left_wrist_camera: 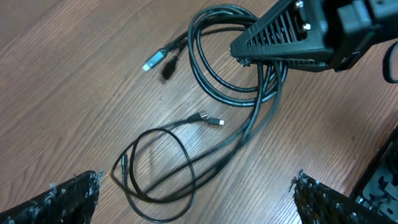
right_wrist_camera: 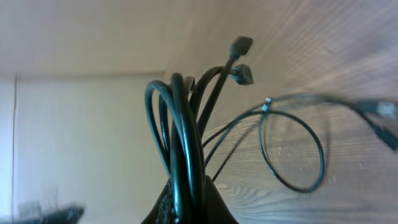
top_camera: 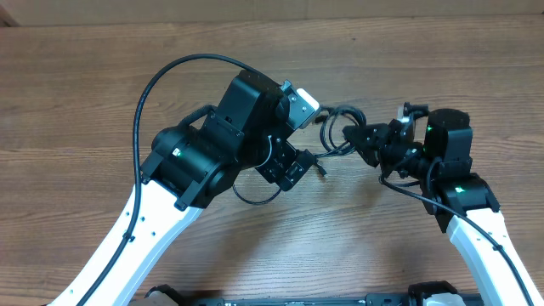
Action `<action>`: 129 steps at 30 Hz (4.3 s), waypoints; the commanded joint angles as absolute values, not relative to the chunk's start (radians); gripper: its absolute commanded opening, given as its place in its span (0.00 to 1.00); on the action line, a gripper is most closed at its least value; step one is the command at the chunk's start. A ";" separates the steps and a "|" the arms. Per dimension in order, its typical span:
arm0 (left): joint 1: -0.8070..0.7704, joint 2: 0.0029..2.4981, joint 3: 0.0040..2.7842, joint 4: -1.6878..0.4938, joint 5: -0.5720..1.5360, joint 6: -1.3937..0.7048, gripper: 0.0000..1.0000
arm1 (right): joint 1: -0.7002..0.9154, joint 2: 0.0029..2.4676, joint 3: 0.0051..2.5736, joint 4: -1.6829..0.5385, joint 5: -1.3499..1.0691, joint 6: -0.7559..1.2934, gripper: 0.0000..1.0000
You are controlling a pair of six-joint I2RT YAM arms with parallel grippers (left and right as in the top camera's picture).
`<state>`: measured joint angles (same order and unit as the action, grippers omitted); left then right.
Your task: Untangle cables
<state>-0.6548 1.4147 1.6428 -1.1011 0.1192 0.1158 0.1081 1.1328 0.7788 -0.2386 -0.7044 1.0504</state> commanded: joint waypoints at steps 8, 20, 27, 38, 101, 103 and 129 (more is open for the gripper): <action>-0.656 1.407 1.652 -1.090 0.218 0.134 1.00 | 0.111 1.127 0.785 -0.074 -0.866 0.782 0.04; -0.655 1.419 1.652 -1.007 0.319 0.028 1.00 | 0.111 1.127 0.785 0.101 -1.020 0.776 0.04; -0.655 1.419 1.652 -0.987 0.227 -0.143 1.00 | 0.111 1.127 0.785 0.104 -1.042 0.776 0.04; -0.655 1.423 1.652 -0.998 0.133 -0.334 1.00 | 0.111 1.127 0.785 0.234 -1.109 0.818 0.03; -0.608 1.433 1.652 -1.062 0.150 -0.323 0.04 | 0.111 1.128 0.785 0.147 -1.161 0.697 0.57; -0.609 1.448 1.652 -1.067 0.150 -0.348 0.04 | 0.111 1.128 0.785 0.147 -1.161 0.697 0.50; -0.650 1.507 1.652 -0.986 0.181 -0.450 0.04 | 0.166 1.128 0.785 0.137 -1.161 0.619 0.28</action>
<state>-0.6415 1.5082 1.6424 -0.9981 0.1673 -0.4248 0.1532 1.1336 0.7776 0.1371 -1.1553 0.6300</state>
